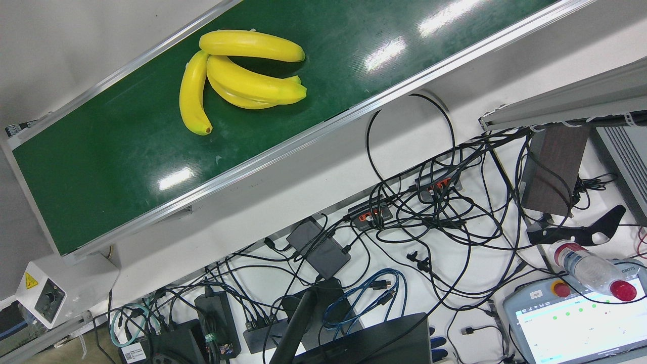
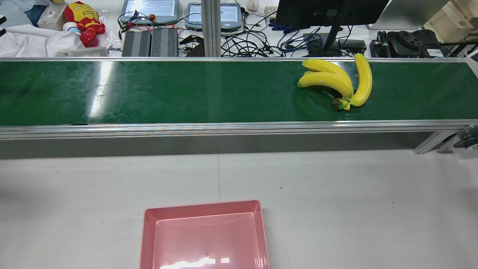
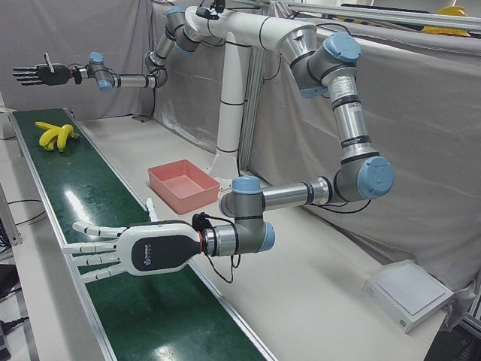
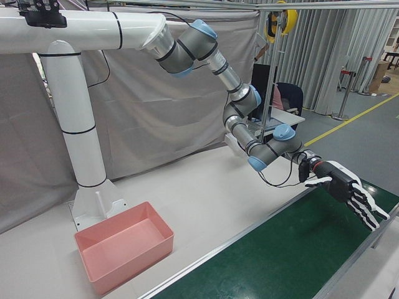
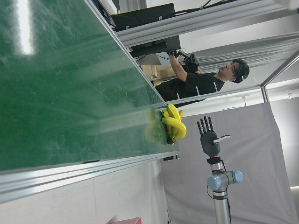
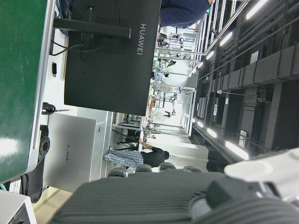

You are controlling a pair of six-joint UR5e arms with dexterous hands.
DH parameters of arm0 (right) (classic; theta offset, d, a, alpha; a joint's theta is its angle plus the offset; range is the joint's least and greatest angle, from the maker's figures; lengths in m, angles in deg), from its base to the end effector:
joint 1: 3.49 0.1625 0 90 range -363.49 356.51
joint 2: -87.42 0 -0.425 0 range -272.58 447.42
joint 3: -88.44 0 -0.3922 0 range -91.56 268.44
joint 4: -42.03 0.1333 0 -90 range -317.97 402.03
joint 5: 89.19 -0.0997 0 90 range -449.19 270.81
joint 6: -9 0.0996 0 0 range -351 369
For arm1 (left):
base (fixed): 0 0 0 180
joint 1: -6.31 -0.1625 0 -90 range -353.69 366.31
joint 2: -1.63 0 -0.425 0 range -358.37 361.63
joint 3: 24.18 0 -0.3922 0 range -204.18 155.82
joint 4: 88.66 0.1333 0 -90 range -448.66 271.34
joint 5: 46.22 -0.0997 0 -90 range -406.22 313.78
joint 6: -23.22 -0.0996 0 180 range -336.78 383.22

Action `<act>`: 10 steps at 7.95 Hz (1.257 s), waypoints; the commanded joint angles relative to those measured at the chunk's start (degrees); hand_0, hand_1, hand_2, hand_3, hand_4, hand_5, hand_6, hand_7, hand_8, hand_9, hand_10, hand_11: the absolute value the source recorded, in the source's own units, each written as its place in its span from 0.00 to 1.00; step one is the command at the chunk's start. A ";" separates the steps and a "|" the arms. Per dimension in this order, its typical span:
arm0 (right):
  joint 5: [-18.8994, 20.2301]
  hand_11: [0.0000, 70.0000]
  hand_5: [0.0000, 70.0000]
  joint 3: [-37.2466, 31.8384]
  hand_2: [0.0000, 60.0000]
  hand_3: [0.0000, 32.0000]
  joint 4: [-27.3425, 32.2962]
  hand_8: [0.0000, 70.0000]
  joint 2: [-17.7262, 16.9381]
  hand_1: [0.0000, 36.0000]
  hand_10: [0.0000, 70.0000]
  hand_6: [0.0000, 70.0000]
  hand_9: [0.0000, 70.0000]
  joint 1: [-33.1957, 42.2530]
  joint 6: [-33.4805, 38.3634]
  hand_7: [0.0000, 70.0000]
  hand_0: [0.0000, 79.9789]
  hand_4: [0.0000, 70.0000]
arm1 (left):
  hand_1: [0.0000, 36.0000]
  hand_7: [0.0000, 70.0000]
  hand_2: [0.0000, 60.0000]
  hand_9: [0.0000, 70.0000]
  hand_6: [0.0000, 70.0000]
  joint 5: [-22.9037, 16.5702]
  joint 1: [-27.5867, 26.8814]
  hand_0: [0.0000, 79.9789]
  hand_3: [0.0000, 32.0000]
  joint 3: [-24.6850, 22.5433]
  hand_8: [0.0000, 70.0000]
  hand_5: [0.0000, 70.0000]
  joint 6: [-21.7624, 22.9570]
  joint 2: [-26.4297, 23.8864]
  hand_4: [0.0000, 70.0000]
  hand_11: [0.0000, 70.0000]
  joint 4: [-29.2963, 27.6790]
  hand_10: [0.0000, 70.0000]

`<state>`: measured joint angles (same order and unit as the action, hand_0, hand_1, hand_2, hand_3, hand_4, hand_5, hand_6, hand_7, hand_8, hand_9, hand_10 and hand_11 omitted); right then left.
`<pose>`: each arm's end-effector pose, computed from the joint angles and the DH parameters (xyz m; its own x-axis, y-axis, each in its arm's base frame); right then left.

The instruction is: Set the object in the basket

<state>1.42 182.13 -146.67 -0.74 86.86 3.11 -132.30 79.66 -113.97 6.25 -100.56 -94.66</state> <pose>0.1353 -0.4971 0.6545 -0.9947 0.0102 0.1019 -0.1023 -0.0545 -0.9933 0.0373 -0.6137 0.5607 -0.9578 -0.1275 -0.2574 0.1998 0.3481 -0.9159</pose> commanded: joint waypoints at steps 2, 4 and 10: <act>0.00 0.00 0.00 -0.09 0.00 0.00 0.00 0.00 0.00 0.00 0.00 0.00 0.00 0.00 0.00 0.00 0.00 0.00 | 0.39 0.08 0.00 0.12 0.01 -0.06 0.04 0.68 0.38 -0.13 0.11 0.26 0.01 -0.03 0.13 0.10 0.02 0.05; 0.00 0.00 0.00 -0.09 0.00 0.00 0.00 0.00 0.00 0.00 0.00 0.00 0.00 -0.09 0.00 0.00 0.00 0.00 | 0.38 0.09 0.00 0.12 0.01 -0.06 0.04 0.68 0.35 -0.04 0.11 0.28 0.01 -0.03 0.14 0.09 0.02 0.05; 0.00 0.00 0.00 0.00 0.00 0.00 0.00 0.00 0.00 0.00 0.00 0.00 0.00 0.00 0.00 0.00 0.00 0.00 | 0.38 0.09 0.00 0.13 0.01 -0.67 0.92 0.68 0.36 -1.53 0.12 0.27 0.54 -0.03 0.14 0.09 0.81 0.05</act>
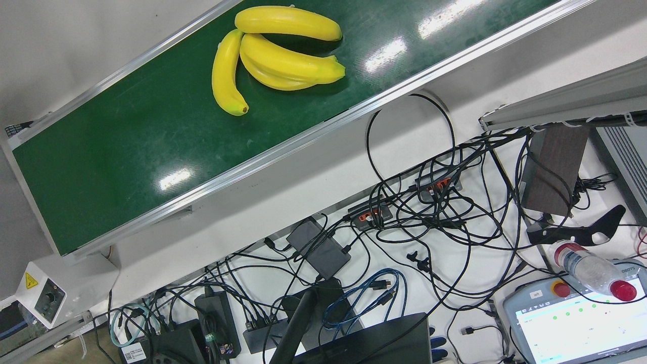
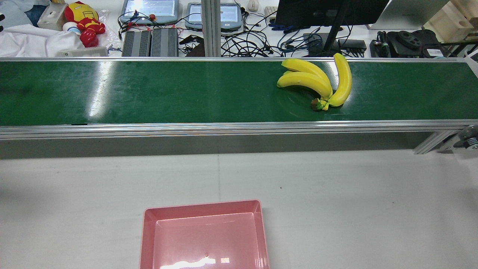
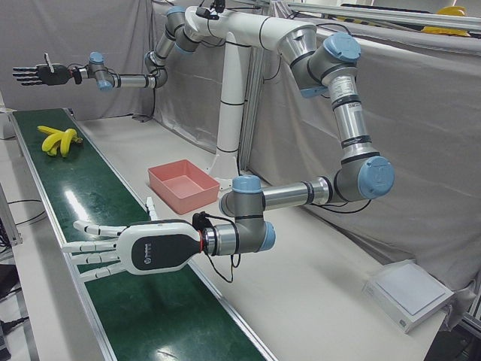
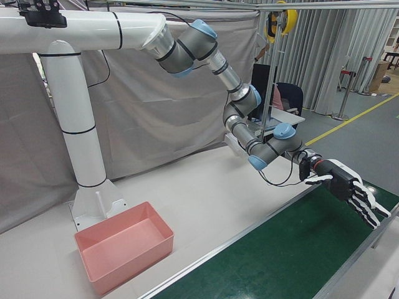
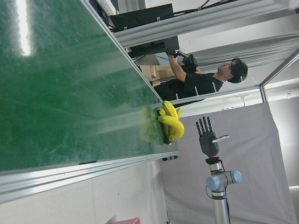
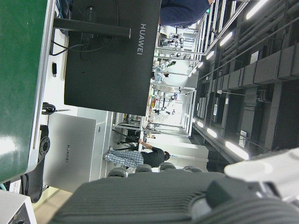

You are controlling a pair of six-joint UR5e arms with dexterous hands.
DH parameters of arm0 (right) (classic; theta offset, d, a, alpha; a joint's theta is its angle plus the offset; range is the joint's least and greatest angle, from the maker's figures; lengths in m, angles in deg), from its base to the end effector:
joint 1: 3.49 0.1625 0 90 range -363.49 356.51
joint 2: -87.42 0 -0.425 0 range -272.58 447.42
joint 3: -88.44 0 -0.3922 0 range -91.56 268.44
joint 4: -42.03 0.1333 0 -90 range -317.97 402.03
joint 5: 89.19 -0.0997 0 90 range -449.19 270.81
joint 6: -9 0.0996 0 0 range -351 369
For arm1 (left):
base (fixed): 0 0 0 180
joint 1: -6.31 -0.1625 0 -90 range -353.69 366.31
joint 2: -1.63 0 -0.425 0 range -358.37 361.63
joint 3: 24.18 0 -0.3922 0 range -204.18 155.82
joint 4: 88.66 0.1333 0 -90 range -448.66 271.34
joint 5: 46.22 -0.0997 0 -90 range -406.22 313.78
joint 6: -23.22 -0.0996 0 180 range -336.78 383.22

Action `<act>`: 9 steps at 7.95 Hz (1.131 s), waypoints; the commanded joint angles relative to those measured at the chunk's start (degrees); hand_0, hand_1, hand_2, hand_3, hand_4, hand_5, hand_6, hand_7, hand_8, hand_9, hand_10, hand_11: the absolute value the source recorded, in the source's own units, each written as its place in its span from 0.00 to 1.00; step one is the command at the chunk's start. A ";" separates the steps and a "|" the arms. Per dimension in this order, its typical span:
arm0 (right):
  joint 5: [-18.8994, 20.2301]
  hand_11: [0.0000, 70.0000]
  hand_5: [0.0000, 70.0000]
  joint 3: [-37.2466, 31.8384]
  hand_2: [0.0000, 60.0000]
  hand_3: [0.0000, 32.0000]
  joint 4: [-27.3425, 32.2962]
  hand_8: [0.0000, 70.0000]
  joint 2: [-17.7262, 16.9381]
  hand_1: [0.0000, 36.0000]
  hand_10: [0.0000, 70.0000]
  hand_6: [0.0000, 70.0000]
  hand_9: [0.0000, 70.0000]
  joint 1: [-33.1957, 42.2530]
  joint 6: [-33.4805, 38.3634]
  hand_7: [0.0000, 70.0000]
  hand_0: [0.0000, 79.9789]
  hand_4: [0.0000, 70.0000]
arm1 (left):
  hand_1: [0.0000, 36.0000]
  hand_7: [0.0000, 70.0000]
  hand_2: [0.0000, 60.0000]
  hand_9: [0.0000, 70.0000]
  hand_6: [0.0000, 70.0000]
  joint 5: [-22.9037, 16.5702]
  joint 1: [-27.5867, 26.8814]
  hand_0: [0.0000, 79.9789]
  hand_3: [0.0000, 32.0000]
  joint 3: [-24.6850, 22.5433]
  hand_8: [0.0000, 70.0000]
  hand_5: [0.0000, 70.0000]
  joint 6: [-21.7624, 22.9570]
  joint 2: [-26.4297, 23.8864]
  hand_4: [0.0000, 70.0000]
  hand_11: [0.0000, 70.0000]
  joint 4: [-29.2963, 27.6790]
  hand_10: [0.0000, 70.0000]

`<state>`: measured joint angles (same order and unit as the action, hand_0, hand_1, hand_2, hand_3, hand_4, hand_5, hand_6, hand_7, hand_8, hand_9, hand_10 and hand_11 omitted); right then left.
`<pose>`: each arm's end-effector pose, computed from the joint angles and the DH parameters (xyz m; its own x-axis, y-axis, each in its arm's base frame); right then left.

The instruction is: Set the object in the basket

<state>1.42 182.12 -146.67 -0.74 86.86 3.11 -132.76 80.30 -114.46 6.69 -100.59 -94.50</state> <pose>0.1353 -0.4971 0.6546 -0.9947 0.0102 0.1019 -0.1023 -0.0547 -0.9932 0.0312 -0.6138 0.5563 -0.9596 -0.1251 -0.2519 0.1943 0.3526 -0.9154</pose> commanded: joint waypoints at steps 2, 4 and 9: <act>0.00 0.00 0.00 -0.08 0.00 0.00 0.00 0.00 0.00 0.00 0.00 0.00 0.00 0.00 0.00 0.00 0.00 0.00 | 0.38 0.09 0.00 0.13 0.01 -0.47 0.63 0.68 0.38 -1.57 0.12 0.27 0.02 0.09 0.13 0.09 1.00 0.05; 0.00 0.00 0.00 -0.09 0.00 0.00 0.00 0.00 0.00 0.00 0.00 0.00 0.00 0.00 0.00 0.00 0.00 0.00 | 0.38 0.09 0.00 0.13 0.01 -0.47 0.72 0.68 0.36 -1.57 0.12 0.27 0.10 0.00 0.14 0.09 1.09 0.05; 0.00 0.00 0.00 -0.09 0.00 0.00 0.00 0.00 0.00 0.00 0.00 0.00 0.00 0.00 0.00 0.00 0.00 0.00 | 0.38 0.09 0.00 0.13 0.01 -0.47 0.63 0.68 0.35 -1.48 0.12 0.28 0.01 0.00 0.14 0.10 1.09 0.05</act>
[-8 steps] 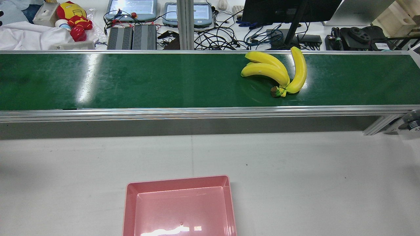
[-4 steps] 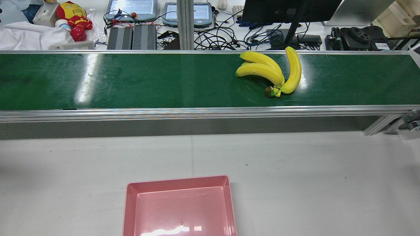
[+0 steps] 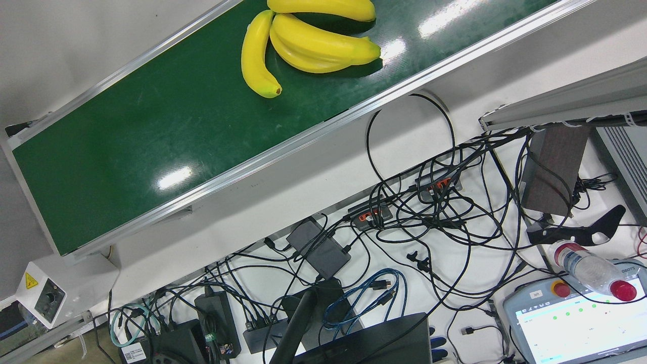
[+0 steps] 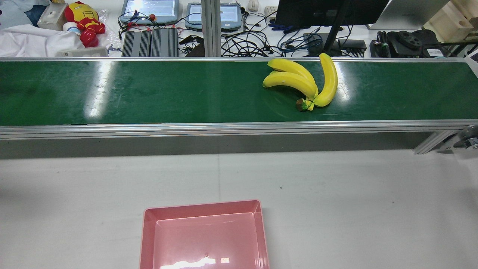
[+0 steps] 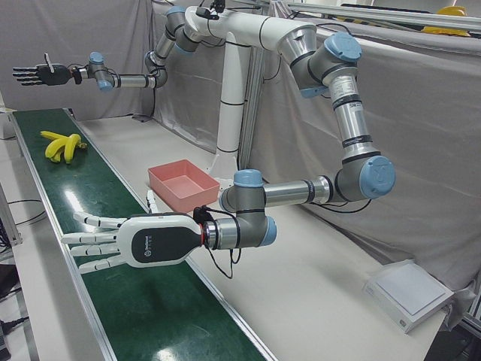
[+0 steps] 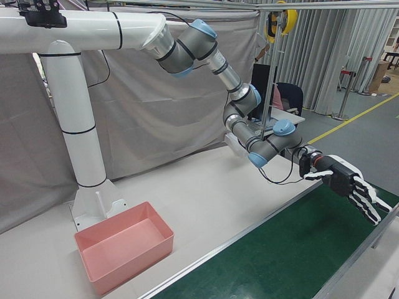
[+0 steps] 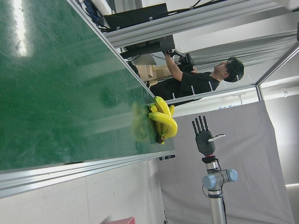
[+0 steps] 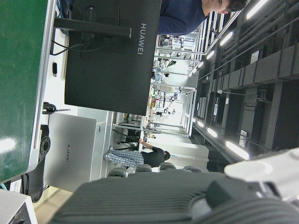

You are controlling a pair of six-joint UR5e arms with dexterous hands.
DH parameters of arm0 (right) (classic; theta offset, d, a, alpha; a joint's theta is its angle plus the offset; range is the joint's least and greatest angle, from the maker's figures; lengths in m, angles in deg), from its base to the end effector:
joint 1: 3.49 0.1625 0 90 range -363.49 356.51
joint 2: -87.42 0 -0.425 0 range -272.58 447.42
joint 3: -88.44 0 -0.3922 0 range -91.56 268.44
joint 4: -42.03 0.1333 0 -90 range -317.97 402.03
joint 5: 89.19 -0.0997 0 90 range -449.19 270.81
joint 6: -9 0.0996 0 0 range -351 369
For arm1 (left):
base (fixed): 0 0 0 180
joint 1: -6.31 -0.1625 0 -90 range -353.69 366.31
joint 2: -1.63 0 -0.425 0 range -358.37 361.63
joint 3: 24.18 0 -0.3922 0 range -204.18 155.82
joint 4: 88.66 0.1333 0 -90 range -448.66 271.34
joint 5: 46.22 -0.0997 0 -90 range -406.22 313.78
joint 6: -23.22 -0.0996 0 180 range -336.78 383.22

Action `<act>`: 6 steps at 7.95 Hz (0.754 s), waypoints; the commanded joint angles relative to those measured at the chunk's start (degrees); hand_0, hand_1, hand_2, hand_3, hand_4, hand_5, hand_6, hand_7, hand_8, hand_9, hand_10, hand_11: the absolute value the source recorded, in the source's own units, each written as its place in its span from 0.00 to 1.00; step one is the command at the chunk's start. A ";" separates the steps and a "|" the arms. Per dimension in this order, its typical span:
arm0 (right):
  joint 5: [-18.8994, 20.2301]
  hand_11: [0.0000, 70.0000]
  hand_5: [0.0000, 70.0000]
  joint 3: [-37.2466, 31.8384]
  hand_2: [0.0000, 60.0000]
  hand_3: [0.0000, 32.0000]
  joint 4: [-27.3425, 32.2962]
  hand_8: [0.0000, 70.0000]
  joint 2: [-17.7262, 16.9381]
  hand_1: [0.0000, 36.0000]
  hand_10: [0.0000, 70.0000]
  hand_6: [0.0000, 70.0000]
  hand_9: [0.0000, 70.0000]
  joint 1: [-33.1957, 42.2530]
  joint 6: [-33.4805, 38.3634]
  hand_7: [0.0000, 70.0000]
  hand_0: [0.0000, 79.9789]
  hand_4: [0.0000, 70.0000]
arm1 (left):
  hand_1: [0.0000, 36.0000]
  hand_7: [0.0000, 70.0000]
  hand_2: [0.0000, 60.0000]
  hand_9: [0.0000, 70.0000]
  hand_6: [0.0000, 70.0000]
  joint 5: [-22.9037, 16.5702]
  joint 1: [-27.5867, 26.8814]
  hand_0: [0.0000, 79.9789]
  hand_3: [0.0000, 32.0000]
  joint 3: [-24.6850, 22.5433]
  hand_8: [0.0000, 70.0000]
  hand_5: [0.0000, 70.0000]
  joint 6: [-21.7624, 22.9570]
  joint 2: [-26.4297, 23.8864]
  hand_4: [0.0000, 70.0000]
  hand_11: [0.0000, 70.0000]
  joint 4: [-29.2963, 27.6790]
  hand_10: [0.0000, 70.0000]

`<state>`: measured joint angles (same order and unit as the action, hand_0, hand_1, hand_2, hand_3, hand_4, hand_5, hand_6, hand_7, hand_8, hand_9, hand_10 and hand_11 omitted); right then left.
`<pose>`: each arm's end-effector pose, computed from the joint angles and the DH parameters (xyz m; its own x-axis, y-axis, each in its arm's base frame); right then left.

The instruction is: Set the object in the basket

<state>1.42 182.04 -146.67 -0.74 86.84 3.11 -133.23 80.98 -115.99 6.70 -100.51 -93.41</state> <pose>0.1351 -0.4971 0.6553 -0.9947 0.0107 0.1019 -0.1023 -0.0561 -0.9932 0.0241 -0.6116 0.5460 -0.9600 -0.1195 -0.2533 0.1963 0.3580 -0.9129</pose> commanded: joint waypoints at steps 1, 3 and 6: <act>0.00 0.00 0.00 0.00 0.00 0.00 0.00 0.00 0.00 0.00 0.00 0.00 0.00 0.02 0.00 0.00 0.00 0.00 | 0.38 0.09 0.00 0.13 0.01 -0.09 0.30 0.68 0.35 -0.03 0.12 0.28 0.08 -0.08 0.15 0.10 0.00 0.05; 0.00 0.00 0.00 0.00 0.00 0.00 0.00 0.00 0.00 0.00 0.00 0.00 0.00 0.02 0.00 0.00 0.00 0.00 | 0.38 0.09 0.00 0.13 0.02 -0.09 0.83 0.68 0.36 -0.03 0.12 0.27 0.00 -0.08 0.15 0.10 0.09 0.05; 0.00 0.00 0.00 0.00 0.00 0.00 0.00 0.00 0.00 0.00 0.00 0.00 0.00 0.02 0.00 0.00 0.00 0.00 | 0.38 0.09 0.00 0.13 0.02 -0.09 0.74 0.68 0.32 -0.03 0.12 0.28 0.00 -0.08 0.16 0.10 0.18 0.05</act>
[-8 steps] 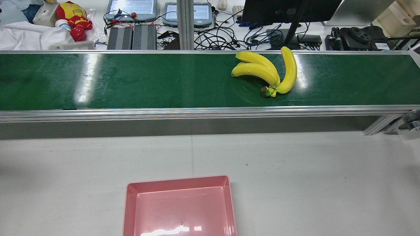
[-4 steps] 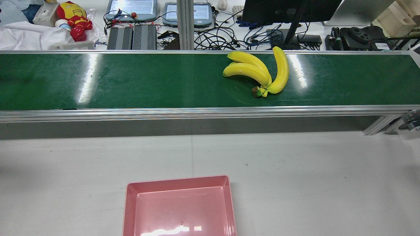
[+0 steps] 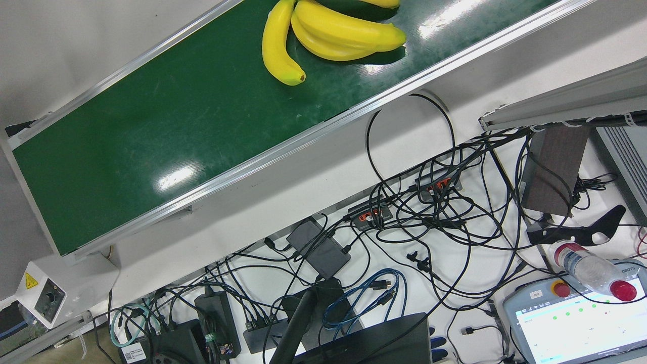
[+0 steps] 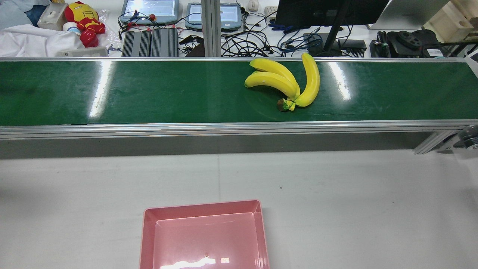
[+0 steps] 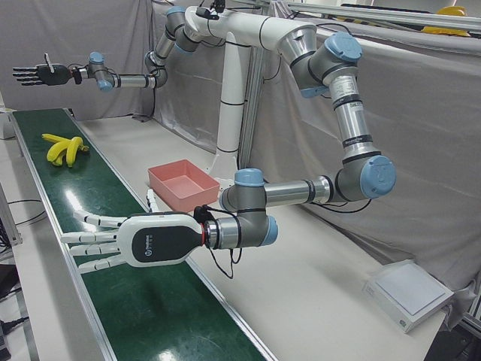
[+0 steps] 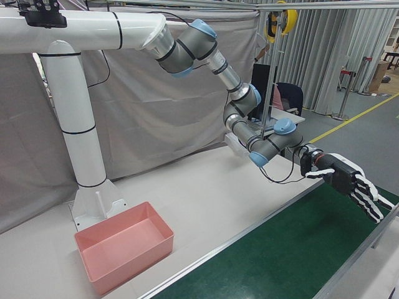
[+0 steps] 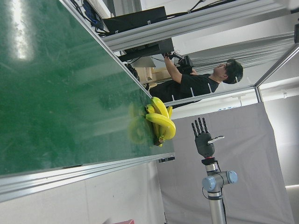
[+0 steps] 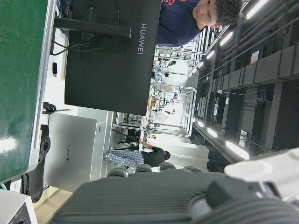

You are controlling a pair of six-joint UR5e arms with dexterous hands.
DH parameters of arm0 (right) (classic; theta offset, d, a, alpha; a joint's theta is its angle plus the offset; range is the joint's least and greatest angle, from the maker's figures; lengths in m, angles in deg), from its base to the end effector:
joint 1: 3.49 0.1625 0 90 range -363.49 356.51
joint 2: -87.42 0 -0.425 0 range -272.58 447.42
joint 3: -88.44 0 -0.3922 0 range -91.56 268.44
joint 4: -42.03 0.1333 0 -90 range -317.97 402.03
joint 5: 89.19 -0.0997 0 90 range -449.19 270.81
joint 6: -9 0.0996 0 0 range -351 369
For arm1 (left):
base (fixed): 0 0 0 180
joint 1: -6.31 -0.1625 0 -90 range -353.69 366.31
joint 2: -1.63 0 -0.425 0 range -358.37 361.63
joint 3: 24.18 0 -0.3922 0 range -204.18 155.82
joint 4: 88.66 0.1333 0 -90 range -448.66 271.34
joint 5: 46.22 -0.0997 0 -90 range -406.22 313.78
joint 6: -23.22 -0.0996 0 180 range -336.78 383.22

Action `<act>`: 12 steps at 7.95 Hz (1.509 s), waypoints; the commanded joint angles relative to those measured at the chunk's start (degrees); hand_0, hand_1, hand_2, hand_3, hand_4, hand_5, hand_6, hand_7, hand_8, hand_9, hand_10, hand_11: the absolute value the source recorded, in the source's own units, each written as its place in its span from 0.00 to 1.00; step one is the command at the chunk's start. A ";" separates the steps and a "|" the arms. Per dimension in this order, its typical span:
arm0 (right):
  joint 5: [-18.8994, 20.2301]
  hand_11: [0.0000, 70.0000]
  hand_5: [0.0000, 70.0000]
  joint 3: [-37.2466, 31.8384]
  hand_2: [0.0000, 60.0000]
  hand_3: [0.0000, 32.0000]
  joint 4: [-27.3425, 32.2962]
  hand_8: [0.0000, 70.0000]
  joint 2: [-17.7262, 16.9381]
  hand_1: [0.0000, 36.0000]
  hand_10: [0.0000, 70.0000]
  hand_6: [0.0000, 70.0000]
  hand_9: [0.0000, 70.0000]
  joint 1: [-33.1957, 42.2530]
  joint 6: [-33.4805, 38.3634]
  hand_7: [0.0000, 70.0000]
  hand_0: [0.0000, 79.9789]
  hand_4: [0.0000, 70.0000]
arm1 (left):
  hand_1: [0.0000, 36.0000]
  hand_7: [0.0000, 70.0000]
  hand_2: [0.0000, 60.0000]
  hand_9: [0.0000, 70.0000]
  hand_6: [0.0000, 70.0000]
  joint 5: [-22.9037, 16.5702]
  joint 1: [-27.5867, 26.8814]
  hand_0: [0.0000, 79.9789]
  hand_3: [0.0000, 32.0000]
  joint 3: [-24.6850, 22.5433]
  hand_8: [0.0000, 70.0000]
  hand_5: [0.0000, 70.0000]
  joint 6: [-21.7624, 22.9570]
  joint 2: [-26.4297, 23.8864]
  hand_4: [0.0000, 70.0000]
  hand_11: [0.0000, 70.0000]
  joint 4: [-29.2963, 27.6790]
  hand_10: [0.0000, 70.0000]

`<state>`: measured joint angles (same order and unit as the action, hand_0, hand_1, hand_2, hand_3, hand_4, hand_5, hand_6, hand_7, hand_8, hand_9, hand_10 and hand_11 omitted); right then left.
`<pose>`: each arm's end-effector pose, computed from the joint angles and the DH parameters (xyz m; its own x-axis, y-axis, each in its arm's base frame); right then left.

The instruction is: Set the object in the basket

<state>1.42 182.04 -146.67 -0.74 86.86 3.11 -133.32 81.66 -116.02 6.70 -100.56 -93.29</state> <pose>0.1353 -0.4970 0.6553 -0.9947 0.0103 0.1019 -0.1023 -0.0561 -0.9932 0.0170 -0.6120 0.5455 -0.9610 -0.1097 -0.2539 0.2006 0.3554 -0.9129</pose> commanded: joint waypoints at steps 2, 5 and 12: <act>0.00 0.00 0.00 0.09 0.00 0.00 0.00 0.00 0.00 0.00 0.00 0.00 0.00 0.00 0.00 0.00 0.00 0.00 | 0.37 0.09 0.00 0.13 0.02 -0.26 0.06 0.68 0.34 0.00 0.12 0.28 0.00 -0.03 0.16 0.10 0.06 0.05; 0.00 0.00 0.00 0.09 0.00 0.00 0.00 0.00 0.00 0.00 0.00 0.00 0.00 0.00 0.00 0.00 0.00 0.00 | 0.37 0.09 0.00 0.13 0.01 -0.26 0.15 0.68 0.35 -0.09 0.12 0.28 0.00 -0.03 0.16 0.10 0.06 0.05; 0.00 0.00 0.00 0.00 0.00 0.00 0.00 0.00 0.00 0.00 0.00 0.00 0.00 0.00 0.00 0.00 0.00 0.00 | 0.37 0.09 0.00 0.13 0.02 -0.26 0.50 0.68 0.32 -0.62 0.12 0.28 0.00 -0.03 0.16 0.10 0.49 0.05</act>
<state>1.42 182.12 -146.67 -0.74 86.86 3.11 -133.59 81.95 -116.24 6.70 -100.59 -93.19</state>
